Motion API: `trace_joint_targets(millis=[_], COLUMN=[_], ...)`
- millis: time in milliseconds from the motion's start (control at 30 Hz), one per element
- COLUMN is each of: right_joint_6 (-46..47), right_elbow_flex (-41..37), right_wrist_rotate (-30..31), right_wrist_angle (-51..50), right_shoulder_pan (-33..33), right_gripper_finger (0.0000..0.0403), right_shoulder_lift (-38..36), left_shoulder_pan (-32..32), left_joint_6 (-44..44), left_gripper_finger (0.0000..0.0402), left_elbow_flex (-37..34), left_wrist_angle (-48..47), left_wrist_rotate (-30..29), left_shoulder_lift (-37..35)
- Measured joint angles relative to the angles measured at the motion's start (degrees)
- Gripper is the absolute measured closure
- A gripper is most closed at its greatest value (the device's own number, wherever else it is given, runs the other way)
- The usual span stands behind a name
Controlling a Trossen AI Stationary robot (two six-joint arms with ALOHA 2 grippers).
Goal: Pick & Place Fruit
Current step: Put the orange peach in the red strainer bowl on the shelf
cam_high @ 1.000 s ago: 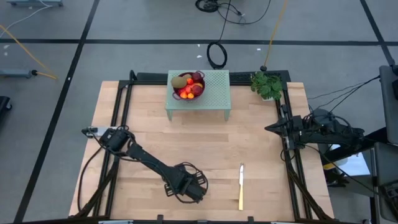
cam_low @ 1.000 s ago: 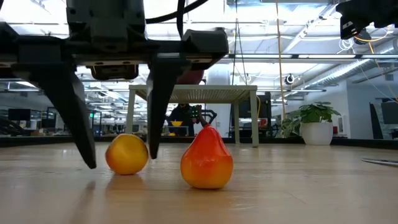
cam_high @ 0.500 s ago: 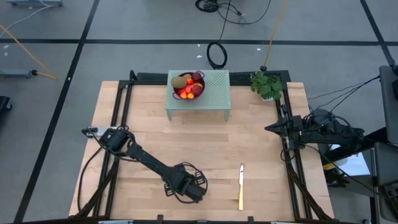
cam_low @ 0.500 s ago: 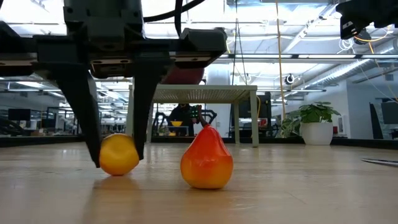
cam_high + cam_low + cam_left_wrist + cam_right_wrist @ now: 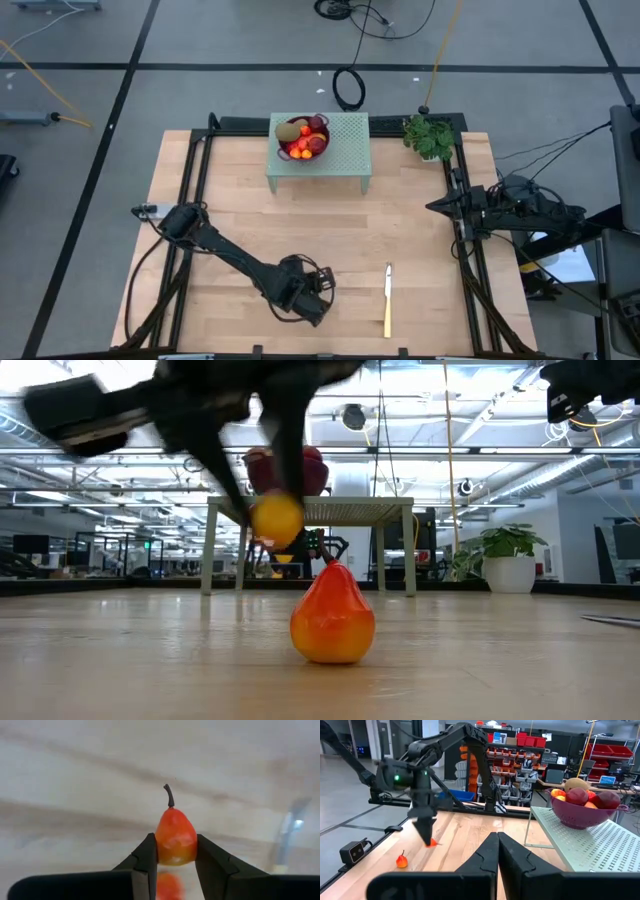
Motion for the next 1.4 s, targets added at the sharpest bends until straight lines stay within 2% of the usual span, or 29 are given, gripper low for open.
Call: trace_joint_targets(millis=[300,433,567,733,900,1133,1267,1400], right_joint_6=[-0.2,-0.2,-0.2,-0.2,-0.2,-0.2,-0.2,-0.2], right_elbow_flex=[0.0,0.0,0.0,0.0,0.0,0.0,0.0,0.0], right_wrist_rotate=[0.0,0.0,0.0,0.0,0.0,0.1,0.0,0.1], right_wrist_angle=[0.4,0.4,0.4,0.4,0.4,0.4,0.4,0.4], right_shoulder_pan=[0.0,0.0,0.0,0.0,0.0,0.0,0.0,0.0], right_gripper_finger=[0.0403,0.0403,0.0403,0.0403,0.0403,0.0403,0.0403,0.0403], right_shoulder_lift=[0.0,0.0,0.0,0.0,0.0,0.0,0.0,0.0], left_shoulder_pan=[1.0,3.4,7.4,14.4,22.7,32.6,36.3,38.9], left_joint_6=[10.2,20.5,34.9,54.8,70.5,82.5,87.5,91.0], left_gripper_finger=[0.0308,0.0308,0.0309,0.0309,0.0309,0.0309,0.0309,0.0309], left_elbow_flex=[0.1,0.1,0.0,0.0,0.0,0.1,0.1,0.1], left_wrist_angle=[1.7,0.5,-1.0,-2.5,-1.6,-1.6,-1.4,-1.1], left_wrist_rotate=[-28.5,-35.1,-38.3,-39.2,-33.3,-21.4,-17.8,-17.0], left_shoulder_lift=[-6.6,-10.5,-15.5,-22.8,-28.9,-31.8,-31.2,-30.1])
